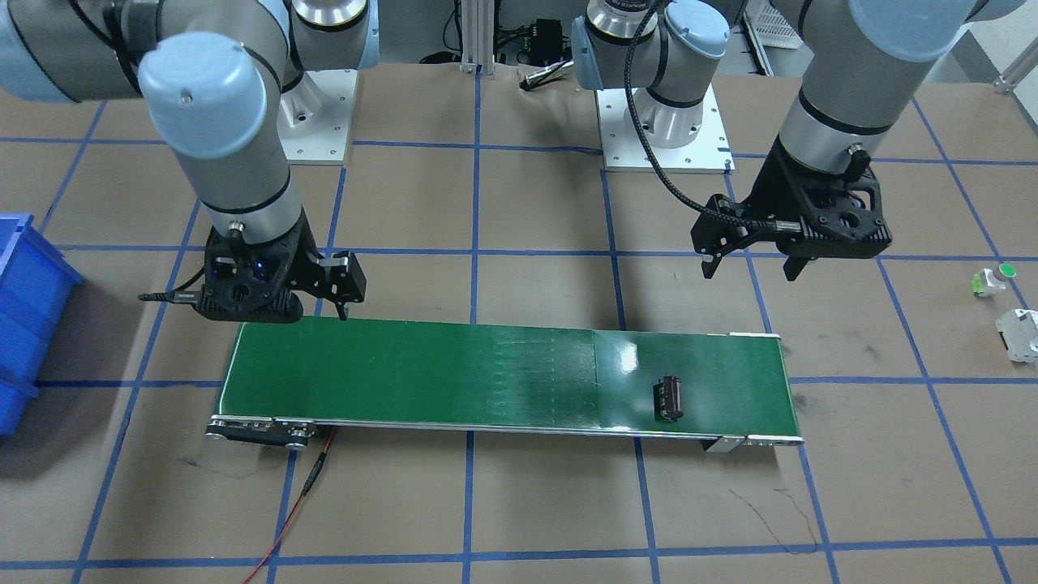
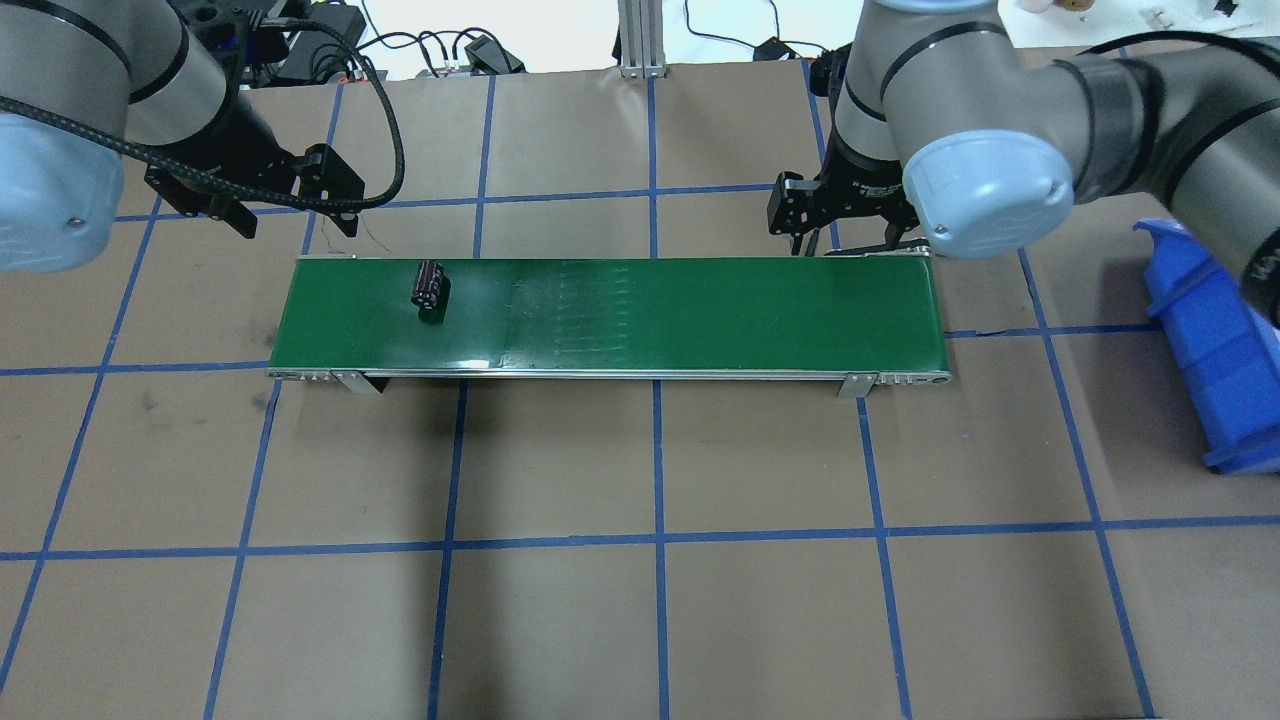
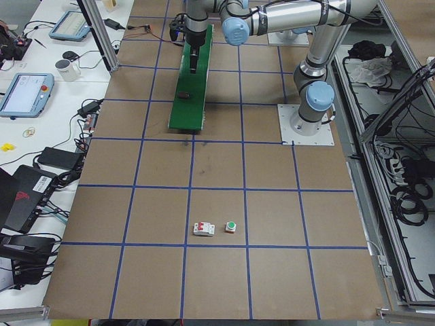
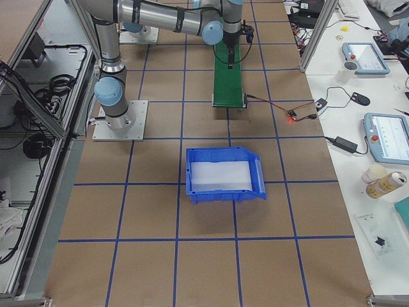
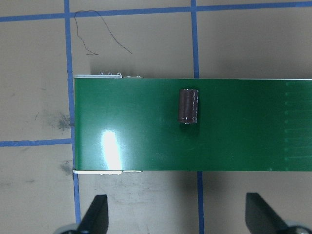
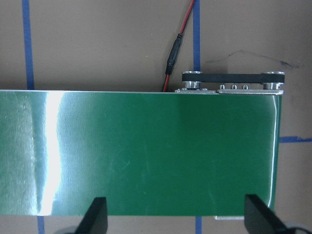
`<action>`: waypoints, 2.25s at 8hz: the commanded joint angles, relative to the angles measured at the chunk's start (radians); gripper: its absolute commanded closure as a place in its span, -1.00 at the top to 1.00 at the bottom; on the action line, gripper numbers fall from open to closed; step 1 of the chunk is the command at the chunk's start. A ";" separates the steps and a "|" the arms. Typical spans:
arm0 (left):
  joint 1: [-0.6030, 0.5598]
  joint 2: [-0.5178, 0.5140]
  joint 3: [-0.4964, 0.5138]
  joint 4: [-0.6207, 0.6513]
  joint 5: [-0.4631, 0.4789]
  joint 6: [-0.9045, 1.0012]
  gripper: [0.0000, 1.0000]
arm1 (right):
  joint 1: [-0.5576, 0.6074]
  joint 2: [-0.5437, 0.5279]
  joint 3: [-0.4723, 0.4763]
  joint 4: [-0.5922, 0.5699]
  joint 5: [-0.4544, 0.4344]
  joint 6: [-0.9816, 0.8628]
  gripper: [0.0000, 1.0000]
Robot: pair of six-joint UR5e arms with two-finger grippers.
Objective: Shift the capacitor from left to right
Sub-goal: 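Position the right gripper above the belt's far end while the capacitor rides toward it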
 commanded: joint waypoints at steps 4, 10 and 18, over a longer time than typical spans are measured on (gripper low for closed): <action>0.003 -0.008 -0.001 -0.014 0.002 0.006 1.00 | -0.034 0.139 0.086 -0.205 0.012 -0.011 1.00; 0.001 0.023 0.006 -0.038 0.000 0.000 1.00 | -0.084 0.140 0.105 -0.219 0.062 -0.062 1.00; 0.001 0.011 -0.003 -0.032 -0.032 -0.006 1.00 | -0.084 0.144 0.097 -0.212 0.147 -0.062 1.00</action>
